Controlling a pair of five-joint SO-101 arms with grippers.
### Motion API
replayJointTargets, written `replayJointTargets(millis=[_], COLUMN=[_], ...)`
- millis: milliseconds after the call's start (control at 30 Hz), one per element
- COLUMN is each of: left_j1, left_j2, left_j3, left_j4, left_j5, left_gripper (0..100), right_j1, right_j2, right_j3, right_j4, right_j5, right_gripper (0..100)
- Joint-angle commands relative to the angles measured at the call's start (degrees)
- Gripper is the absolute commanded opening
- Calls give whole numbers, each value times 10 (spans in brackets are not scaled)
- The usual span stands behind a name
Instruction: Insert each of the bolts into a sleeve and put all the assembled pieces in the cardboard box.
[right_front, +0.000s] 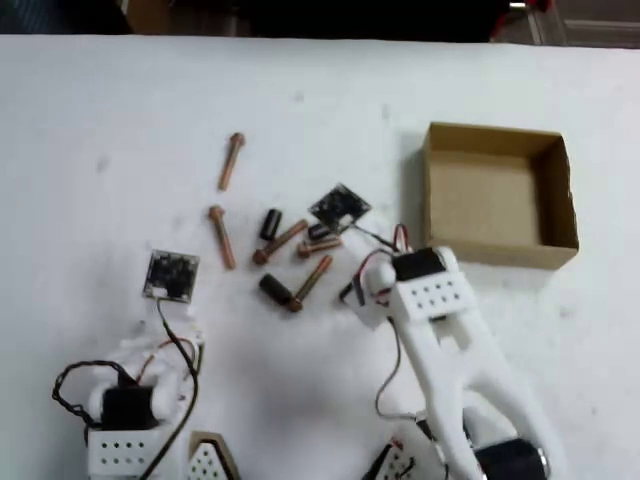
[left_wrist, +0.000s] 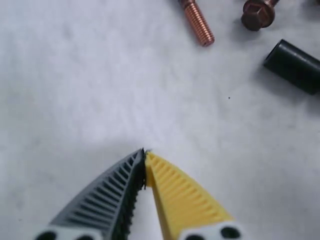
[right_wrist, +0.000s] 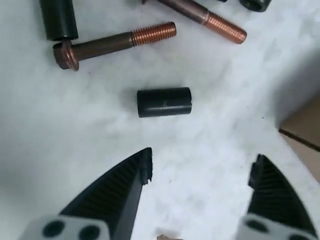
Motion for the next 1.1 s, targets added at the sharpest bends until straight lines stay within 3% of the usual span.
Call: replayJointTargets(millis=[0,233,467,900,1067], left_j1=[0,0,0,0,0], left_j2=[-4,-4,-4,-4,-4], left_j3=[-2,-2,-2,-2,-2], left_j4=[3,3,3,3,3], left_j5=[5,5,5,5,5], left_gripper=[20,20,20,20,20], right_j1=[-3,-6,-29,-53,-102], right_j2=[46,97,129,102,102], right_j3=[-49,-53,-53,-57,-54], right_j4=[-29,-102,-117,-76,-52], right_j5=[69,145,148,-31,-84], right_gripper=[382,386,386,385,385])
